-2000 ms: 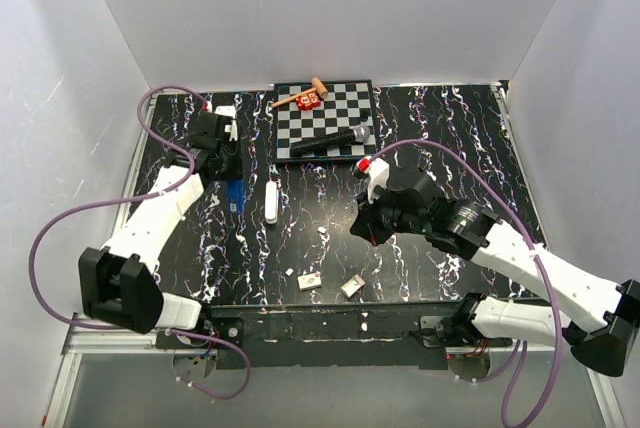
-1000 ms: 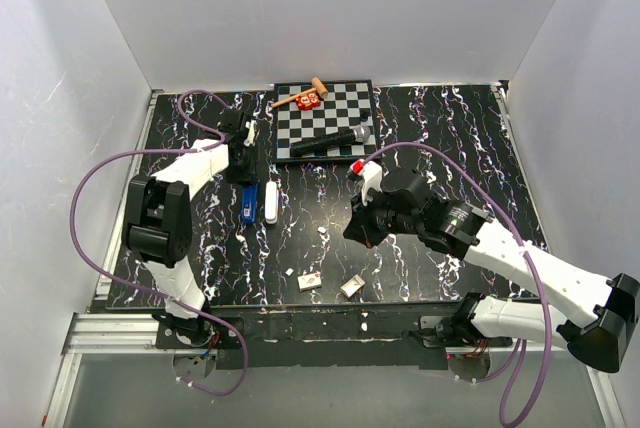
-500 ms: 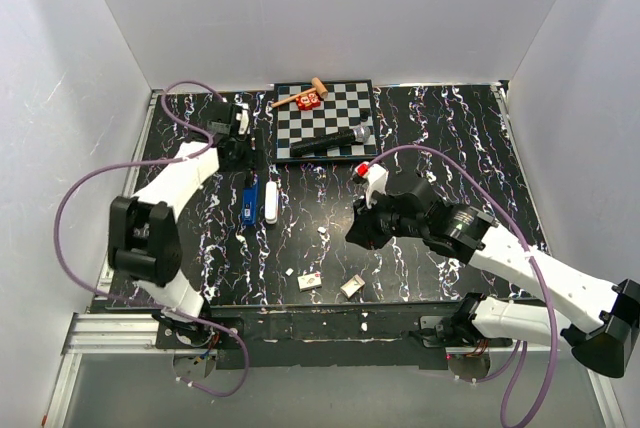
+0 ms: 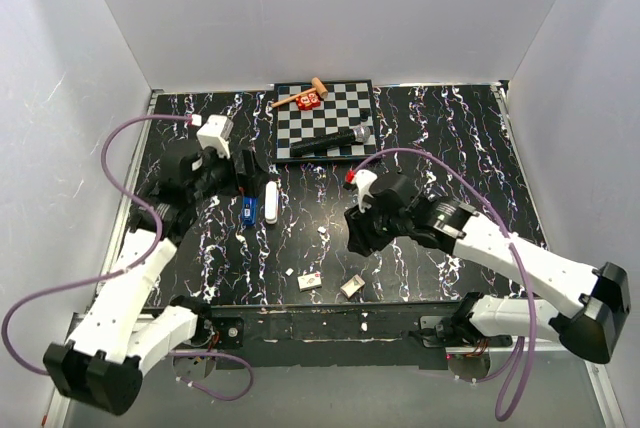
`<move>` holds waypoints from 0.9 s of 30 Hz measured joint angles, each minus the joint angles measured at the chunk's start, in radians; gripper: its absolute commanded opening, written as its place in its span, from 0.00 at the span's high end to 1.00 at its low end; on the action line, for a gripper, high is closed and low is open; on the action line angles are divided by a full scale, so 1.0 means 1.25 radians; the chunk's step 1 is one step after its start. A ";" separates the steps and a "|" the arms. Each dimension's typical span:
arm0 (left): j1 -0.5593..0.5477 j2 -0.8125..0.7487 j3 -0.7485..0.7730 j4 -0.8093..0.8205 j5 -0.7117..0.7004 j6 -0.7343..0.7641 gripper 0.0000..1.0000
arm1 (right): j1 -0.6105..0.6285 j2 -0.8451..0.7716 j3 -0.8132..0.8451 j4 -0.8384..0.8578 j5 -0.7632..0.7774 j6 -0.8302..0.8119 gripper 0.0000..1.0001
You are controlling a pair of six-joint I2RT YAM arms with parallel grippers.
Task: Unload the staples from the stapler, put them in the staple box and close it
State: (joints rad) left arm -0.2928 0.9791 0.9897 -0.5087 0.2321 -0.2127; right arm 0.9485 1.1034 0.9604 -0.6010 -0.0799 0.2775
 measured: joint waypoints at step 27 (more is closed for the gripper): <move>0.000 -0.203 -0.171 0.139 0.109 0.015 0.02 | -0.005 0.566 0.283 0.039 0.045 -0.288 0.33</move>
State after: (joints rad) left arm -0.2932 0.7254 0.7765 -0.3347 0.3679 -0.1940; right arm 0.9417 1.8107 1.3144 -0.5518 -0.0231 -0.0822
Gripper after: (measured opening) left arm 0.981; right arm 0.664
